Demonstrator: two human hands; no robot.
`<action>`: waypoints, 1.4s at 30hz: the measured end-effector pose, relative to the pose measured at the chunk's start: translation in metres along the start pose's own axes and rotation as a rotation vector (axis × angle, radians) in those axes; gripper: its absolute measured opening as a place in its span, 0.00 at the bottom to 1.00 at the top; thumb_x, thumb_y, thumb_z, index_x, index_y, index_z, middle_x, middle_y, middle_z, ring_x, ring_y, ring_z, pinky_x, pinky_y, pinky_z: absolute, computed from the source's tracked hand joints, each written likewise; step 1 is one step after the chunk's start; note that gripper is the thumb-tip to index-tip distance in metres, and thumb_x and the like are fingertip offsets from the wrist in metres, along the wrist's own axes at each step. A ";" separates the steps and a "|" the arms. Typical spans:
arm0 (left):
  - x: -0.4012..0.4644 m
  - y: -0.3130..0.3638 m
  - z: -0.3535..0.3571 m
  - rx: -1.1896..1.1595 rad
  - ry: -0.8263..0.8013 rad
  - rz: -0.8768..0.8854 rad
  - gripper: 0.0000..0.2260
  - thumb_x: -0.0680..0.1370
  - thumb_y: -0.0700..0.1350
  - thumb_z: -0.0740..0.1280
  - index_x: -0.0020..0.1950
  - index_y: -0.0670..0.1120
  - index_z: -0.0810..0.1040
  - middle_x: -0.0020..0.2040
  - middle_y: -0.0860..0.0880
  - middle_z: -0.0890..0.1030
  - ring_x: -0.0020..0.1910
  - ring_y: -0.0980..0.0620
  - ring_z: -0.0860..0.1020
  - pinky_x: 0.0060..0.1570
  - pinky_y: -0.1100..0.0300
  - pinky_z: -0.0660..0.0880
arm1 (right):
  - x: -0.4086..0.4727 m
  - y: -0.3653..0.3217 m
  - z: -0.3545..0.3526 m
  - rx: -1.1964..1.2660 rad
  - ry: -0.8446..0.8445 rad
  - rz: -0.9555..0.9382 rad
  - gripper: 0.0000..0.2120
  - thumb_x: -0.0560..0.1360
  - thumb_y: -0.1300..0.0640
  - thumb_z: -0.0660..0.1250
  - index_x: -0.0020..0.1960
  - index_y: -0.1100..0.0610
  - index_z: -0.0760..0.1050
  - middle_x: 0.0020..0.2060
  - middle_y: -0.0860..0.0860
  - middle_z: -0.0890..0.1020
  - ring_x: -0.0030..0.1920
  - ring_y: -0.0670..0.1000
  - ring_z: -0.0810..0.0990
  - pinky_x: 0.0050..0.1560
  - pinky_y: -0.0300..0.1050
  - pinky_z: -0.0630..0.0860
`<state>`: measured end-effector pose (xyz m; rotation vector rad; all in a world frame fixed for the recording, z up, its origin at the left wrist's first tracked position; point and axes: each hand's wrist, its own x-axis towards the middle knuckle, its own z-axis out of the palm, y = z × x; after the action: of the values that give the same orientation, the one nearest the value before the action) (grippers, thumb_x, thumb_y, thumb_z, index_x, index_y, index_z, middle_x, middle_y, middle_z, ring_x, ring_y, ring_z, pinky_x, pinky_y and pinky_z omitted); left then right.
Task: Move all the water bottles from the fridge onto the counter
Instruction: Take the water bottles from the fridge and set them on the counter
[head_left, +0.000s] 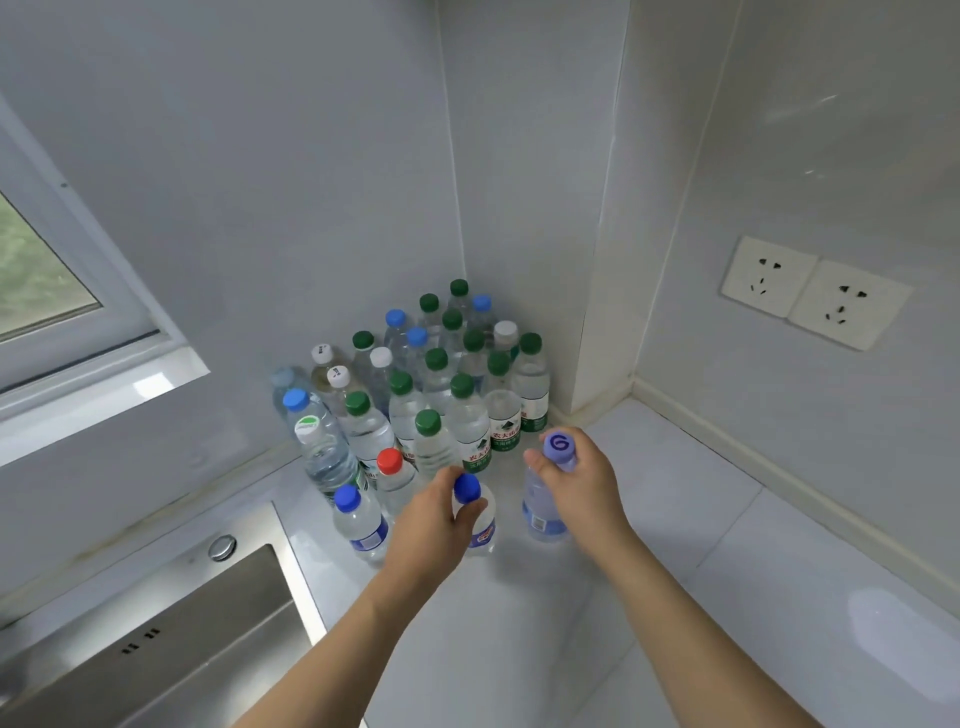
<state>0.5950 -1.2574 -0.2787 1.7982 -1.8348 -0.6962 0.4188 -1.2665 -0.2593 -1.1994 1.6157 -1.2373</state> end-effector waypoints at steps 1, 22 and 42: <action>0.006 -0.004 0.002 0.012 -0.003 0.002 0.09 0.78 0.53 0.67 0.55 0.52 0.72 0.41 0.52 0.78 0.33 0.51 0.74 0.40 0.51 0.76 | 0.008 0.003 0.007 -0.007 -0.011 0.004 0.08 0.74 0.56 0.72 0.50 0.54 0.74 0.42 0.43 0.78 0.42 0.39 0.76 0.39 0.23 0.69; 0.063 -0.035 0.045 0.080 0.064 0.177 0.10 0.77 0.45 0.68 0.56 0.45 0.75 0.45 0.51 0.79 0.48 0.50 0.73 0.40 0.59 0.71 | 0.092 0.050 0.064 -0.056 -0.027 0.006 0.10 0.73 0.55 0.73 0.52 0.52 0.74 0.46 0.46 0.79 0.47 0.40 0.76 0.47 0.29 0.70; 0.068 -0.026 0.055 0.300 0.152 0.229 0.11 0.76 0.49 0.64 0.53 0.44 0.75 0.39 0.49 0.80 0.35 0.47 0.74 0.28 0.59 0.67 | 0.089 0.048 0.065 -0.083 -0.088 -0.014 0.15 0.75 0.50 0.71 0.58 0.51 0.71 0.53 0.47 0.77 0.54 0.44 0.75 0.49 0.28 0.71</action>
<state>0.5776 -1.3240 -0.3382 1.7225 -2.0815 -0.2009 0.4447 -1.3648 -0.3243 -1.3004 1.6103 -1.1200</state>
